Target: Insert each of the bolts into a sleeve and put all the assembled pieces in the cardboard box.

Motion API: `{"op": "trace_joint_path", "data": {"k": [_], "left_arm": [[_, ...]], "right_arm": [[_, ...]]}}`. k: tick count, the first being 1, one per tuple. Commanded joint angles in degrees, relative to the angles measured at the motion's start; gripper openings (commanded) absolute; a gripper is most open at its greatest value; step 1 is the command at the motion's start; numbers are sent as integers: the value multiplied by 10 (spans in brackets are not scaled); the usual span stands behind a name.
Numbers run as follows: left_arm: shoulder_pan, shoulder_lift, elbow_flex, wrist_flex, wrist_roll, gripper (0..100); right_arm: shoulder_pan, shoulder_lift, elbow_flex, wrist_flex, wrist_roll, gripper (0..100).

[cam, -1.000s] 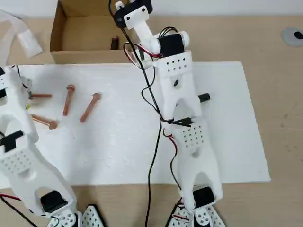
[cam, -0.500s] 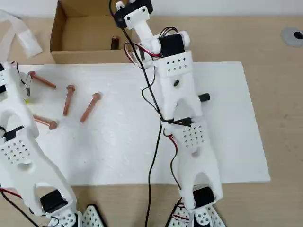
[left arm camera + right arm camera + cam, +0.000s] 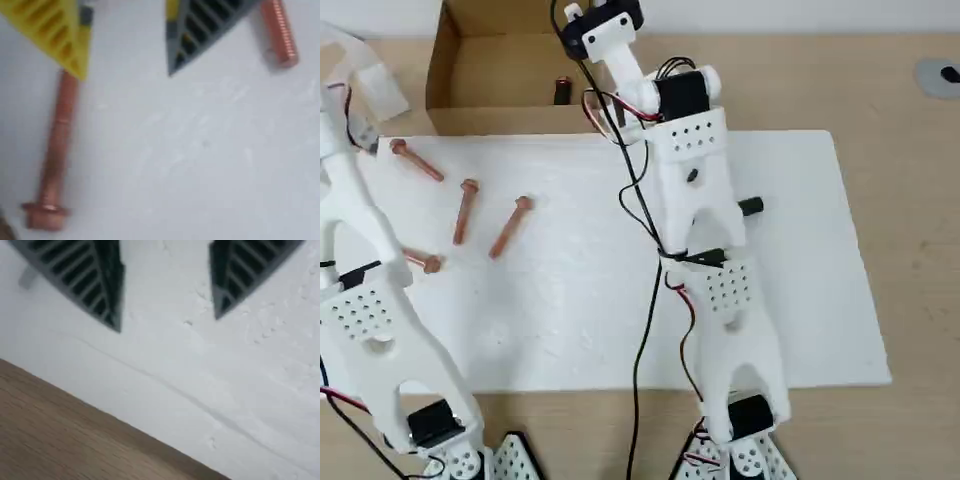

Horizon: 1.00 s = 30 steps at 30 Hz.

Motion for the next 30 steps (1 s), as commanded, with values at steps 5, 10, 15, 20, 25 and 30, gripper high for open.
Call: {"op": "trace_joint_path", "data": {"k": [5,10,15,20,25,30], "left_arm": [[28,42,-13,-9,11,129],[26,104,-21,-51,35,129],[28,136,-21,-107,35,129],[29,141,-21,-146,36,129],[27,133,-32,-130,36,129],[31,132,-55,-118,34,129]], "right_arm": [[9,-48,0,11,4,152],[8,-48,0,11,4,152],[7,-48,0,11,4,152],[7,-48,1,11,3,152],[7,-49,42,11,3,152],[7,-51,56,11,2,152]]}}
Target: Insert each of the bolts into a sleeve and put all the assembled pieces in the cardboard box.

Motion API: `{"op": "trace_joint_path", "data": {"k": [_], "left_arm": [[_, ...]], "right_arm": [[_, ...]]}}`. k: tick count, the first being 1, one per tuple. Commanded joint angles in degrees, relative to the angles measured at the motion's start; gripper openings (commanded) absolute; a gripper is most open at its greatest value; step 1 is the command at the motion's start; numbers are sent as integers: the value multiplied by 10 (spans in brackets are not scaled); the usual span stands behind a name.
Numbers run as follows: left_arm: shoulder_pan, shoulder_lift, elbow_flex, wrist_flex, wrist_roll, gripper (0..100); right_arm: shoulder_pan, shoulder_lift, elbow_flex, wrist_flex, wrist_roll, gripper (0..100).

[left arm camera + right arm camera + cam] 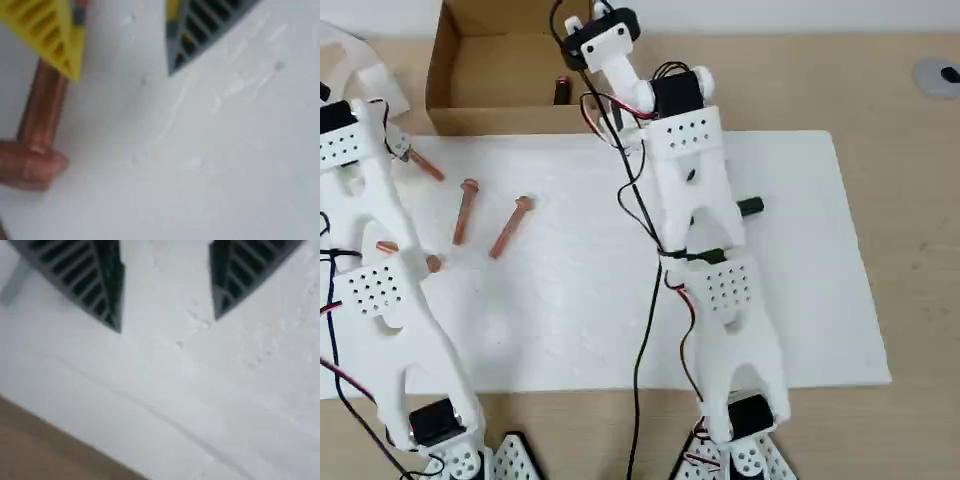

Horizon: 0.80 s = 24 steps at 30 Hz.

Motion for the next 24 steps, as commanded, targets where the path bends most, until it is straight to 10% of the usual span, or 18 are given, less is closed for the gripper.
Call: {"op": "trace_joint_path", "data": {"k": [1,24], "left_arm": [[14,-22,-34,-3,1,129],[33,81,-31,-43,0,88]], "right_arm": [[7,-51,1,10,2,152],[7,-51,4,10,2,152]]}}
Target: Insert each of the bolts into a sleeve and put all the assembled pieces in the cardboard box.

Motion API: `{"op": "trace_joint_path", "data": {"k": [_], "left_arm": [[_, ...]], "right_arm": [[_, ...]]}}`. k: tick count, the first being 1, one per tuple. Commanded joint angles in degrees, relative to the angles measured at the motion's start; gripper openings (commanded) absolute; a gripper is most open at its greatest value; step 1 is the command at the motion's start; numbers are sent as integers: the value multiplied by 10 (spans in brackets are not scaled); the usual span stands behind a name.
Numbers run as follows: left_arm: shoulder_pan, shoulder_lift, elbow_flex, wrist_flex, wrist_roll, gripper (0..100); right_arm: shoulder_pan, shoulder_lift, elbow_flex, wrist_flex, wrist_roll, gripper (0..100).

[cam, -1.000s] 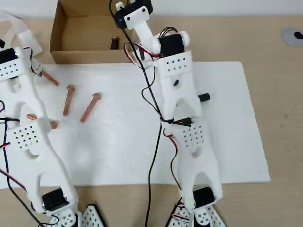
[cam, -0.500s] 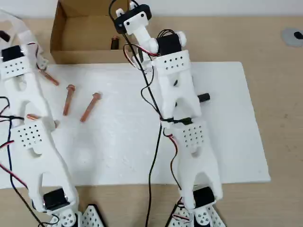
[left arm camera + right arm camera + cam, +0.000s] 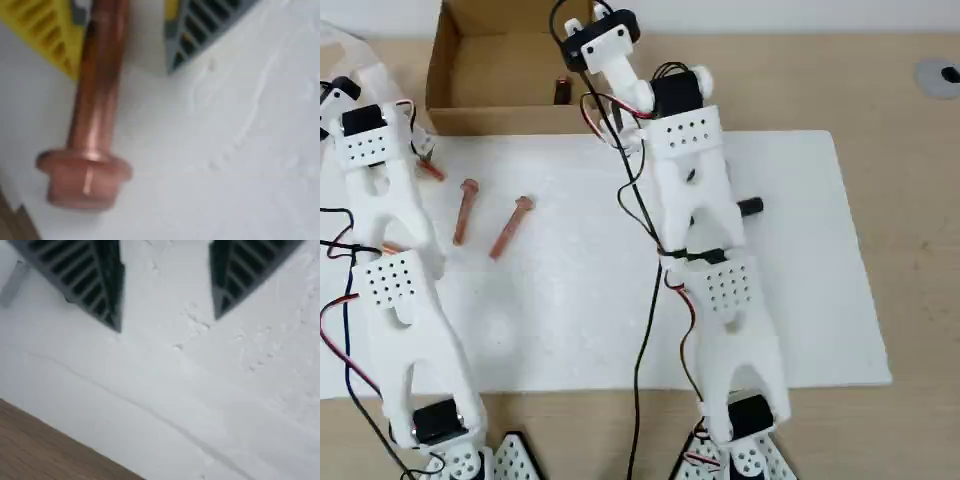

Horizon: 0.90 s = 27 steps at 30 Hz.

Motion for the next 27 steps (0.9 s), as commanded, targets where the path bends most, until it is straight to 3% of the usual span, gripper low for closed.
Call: {"op": "trace_joint_path", "data": {"k": [1,2,9,13,17,27], "left_arm": [[-10,4,-9,7,0,47],[-14,4,-9,15,1,1],[-31,3,-18,86,-1,5],[-34,3,-111,193,-24,5],[-47,-22,-131,201,-35,2],[-39,-209,171,196,-102,7]], "right_arm": [[7,-51,1,10,2,152],[7,-51,1,10,2,152],[7,-51,1,10,3,150],[7,-49,1,10,2,150],[7,-49,1,10,3,150],[7,-49,2,10,4,150]]}}
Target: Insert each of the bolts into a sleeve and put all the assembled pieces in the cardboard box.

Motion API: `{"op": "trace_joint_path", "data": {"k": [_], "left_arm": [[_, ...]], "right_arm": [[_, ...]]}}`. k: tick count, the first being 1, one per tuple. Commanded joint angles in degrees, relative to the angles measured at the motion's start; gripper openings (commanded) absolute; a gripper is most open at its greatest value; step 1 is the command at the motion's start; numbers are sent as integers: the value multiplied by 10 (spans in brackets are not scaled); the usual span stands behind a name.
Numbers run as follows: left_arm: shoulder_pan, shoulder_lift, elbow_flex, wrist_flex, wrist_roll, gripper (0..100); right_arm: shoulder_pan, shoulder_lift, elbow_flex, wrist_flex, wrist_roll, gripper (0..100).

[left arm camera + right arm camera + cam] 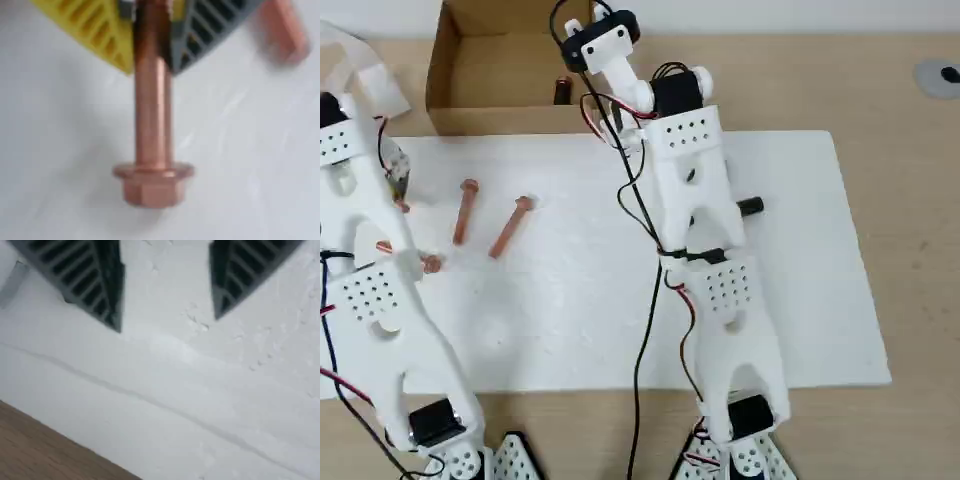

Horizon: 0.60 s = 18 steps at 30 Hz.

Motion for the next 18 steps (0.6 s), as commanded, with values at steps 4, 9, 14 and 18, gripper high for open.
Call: {"op": "trace_joint_path", "data": {"k": [4,9,14,18], "left_arm": [[6,-69,106,-5,-8,79],[4,-69,103,-5,-7,165],[-18,-69,104,-16,10,178],[-34,-58,105,-62,5,178]], "right_arm": [[7,-49,1,10,3,150],[7,-49,1,10,3,150],[7,-50,1,10,3,150],[7,-50,1,10,2,150]]}}
